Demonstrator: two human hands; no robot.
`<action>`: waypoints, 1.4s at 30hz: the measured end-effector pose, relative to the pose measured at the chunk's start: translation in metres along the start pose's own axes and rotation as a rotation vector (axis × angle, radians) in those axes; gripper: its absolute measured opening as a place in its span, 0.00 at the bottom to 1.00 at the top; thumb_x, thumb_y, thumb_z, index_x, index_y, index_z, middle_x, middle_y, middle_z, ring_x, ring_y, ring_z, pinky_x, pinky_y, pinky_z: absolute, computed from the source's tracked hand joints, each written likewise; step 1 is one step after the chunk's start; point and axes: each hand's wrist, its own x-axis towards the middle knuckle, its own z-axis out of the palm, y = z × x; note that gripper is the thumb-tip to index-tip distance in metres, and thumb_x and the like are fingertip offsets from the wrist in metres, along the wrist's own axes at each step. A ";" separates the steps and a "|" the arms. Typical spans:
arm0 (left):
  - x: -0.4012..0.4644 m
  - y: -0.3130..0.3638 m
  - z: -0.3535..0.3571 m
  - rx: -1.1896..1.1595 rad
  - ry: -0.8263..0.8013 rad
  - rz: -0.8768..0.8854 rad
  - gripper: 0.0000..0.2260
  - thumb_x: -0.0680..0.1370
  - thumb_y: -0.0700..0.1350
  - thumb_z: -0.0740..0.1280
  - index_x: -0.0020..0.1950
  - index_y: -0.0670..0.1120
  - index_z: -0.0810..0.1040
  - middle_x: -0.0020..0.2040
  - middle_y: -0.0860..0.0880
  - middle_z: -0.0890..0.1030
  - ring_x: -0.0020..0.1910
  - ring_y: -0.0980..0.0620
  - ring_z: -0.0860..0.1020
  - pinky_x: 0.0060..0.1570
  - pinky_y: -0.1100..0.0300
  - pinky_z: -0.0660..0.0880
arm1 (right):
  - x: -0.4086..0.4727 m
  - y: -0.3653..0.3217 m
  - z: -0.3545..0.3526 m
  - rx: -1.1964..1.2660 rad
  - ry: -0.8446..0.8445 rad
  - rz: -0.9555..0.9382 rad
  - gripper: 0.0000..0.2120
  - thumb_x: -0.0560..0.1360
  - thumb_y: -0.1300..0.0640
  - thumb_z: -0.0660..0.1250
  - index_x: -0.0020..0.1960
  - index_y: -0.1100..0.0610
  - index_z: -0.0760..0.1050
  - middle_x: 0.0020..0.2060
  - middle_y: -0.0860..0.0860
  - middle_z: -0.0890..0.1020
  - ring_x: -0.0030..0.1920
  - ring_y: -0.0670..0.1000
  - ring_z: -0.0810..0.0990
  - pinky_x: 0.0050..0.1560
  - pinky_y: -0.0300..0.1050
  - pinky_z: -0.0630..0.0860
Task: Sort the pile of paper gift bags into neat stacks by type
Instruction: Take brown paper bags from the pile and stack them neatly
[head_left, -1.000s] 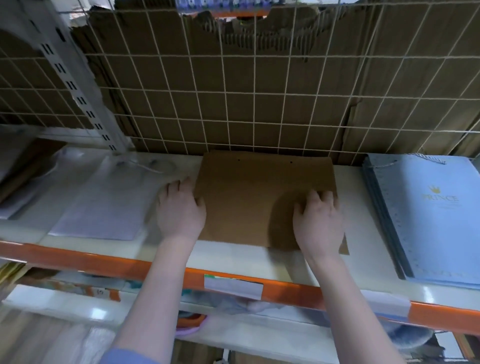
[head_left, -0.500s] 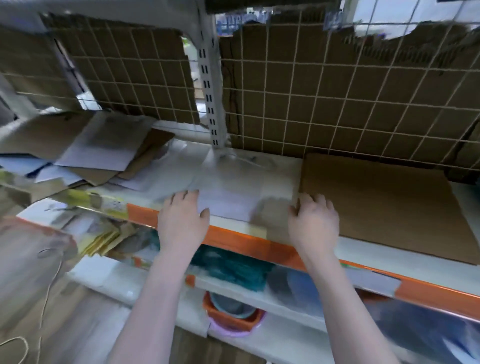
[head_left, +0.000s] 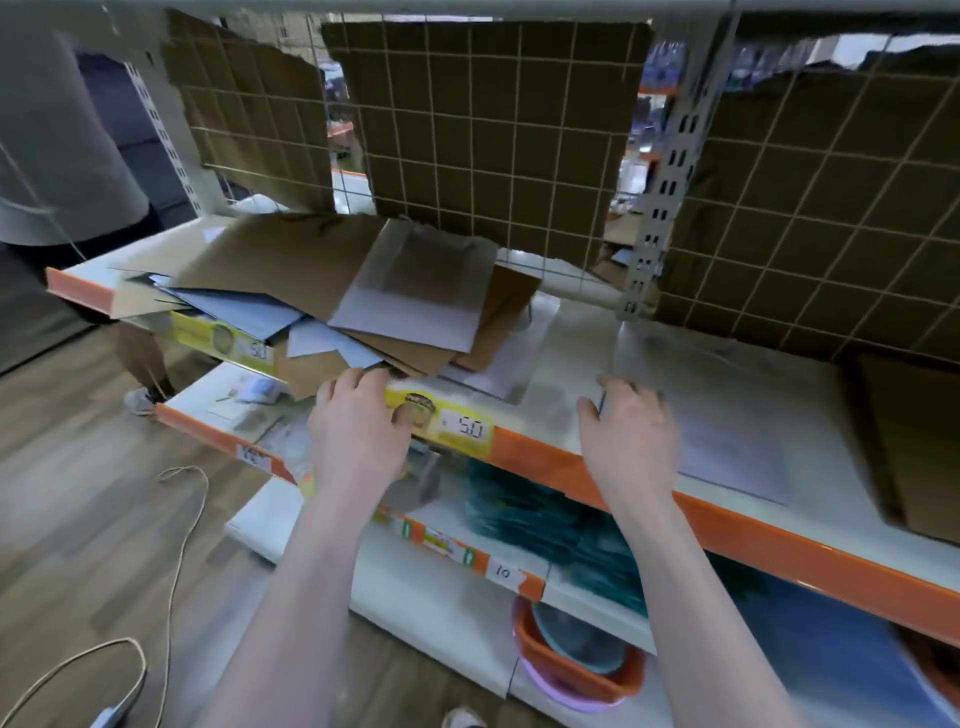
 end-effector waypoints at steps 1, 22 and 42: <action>0.011 -0.009 0.001 -0.010 -0.002 -0.006 0.19 0.77 0.47 0.64 0.67 0.44 0.72 0.66 0.43 0.73 0.64 0.40 0.67 0.60 0.49 0.66 | 0.006 -0.010 0.008 0.011 -0.004 -0.002 0.18 0.78 0.52 0.58 0.66 0.56 0.72 0.62 0.58 0.75 0.62 0.59 0.71 0.59 0.52 0.69; 0.260 -0.112 0.018 0.048 -0.124 0.038 0.22 0.79 0.54 0.60 0.67 0.43 0.70 0.65 0.38 0.71 0.65 0.37 0.67 0.63 0.49 0.63 | 0.120 -0.154 0.118 -0.009 -0.084 0.241 0.40 0.71 0.34 0.62 0.71 0.63 0.62 0.63 0.63 0.71 0.66 0.63 0.68 0.61 0.53 0.68; 0.318 -0.131 0.010 -0.482 -0.299 0.183 0.20 0.72 0.49 0.72 0.59 0.45 0.71 0.50 0.49 0.76 0.46 0.49 0.76 0.45 0.57 0.67 | 0.112 -0.160 0.128 0.314 -0.028 0.607 0.43 0.53 0.36 0.72 0.61 0.60 0.72 0.54 0.59 0.80 0.55 0.61 0.78 0.53 0.54 0.77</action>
